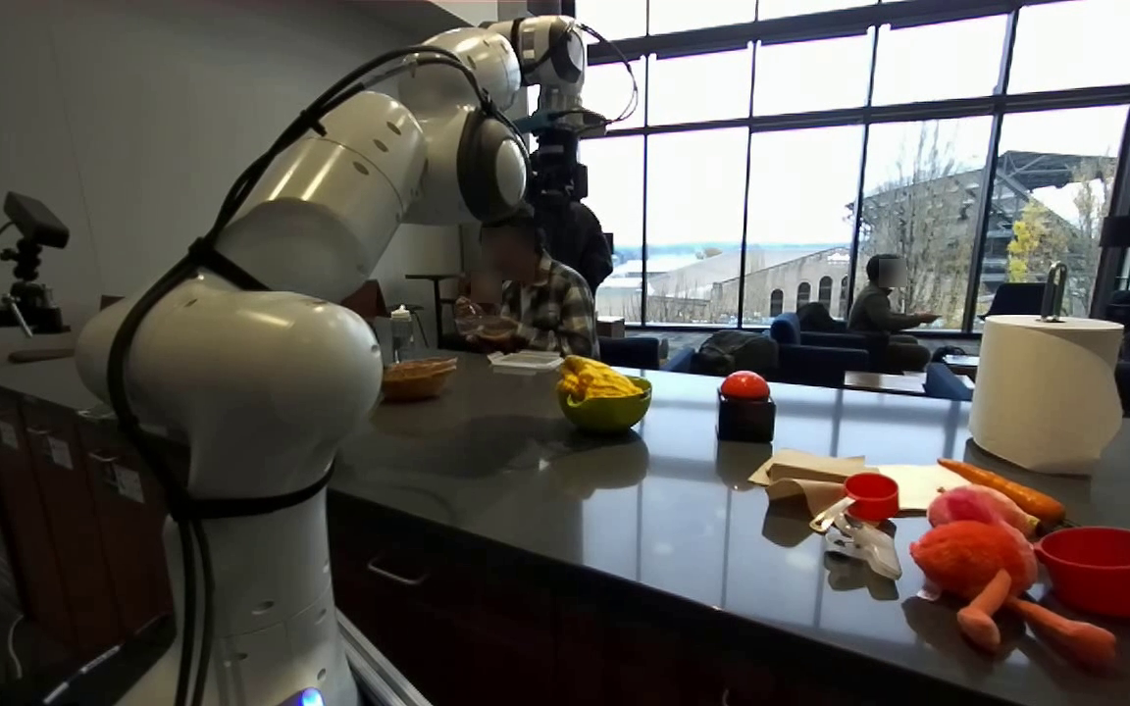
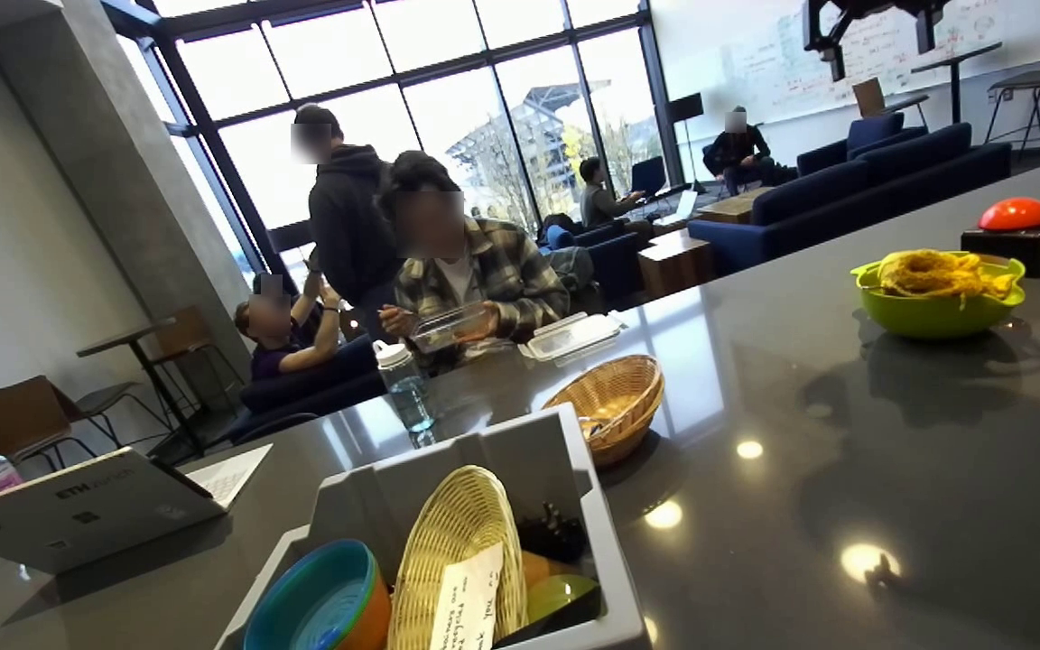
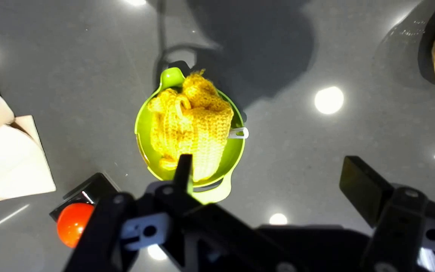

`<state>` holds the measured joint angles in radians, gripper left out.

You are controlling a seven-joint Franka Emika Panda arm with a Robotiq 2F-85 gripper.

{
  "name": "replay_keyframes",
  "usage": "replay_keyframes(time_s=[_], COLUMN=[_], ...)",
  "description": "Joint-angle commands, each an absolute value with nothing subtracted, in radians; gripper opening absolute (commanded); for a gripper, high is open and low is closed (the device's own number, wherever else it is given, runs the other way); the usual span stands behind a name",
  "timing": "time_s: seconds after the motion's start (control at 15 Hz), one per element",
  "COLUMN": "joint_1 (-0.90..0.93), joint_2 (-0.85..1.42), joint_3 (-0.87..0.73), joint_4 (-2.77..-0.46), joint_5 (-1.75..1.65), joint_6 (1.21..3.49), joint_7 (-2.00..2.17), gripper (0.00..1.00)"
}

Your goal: Put the yellow object in the green bowl

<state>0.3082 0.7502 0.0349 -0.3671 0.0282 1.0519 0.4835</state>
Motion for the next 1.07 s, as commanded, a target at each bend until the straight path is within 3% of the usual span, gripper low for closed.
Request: replay_keyframes(time_s=[0.0,1.0], joint_1=[0.297,0.276], joint_2=[0.739,0.734], joint_3=[0.034,0.038], joint_4=[-0.386,-0.388], joint_5=[0.032,0.042], joint_6=[1.051,1.040], joint_7=[0.481,0.479], gripper=[1.00,1.00])
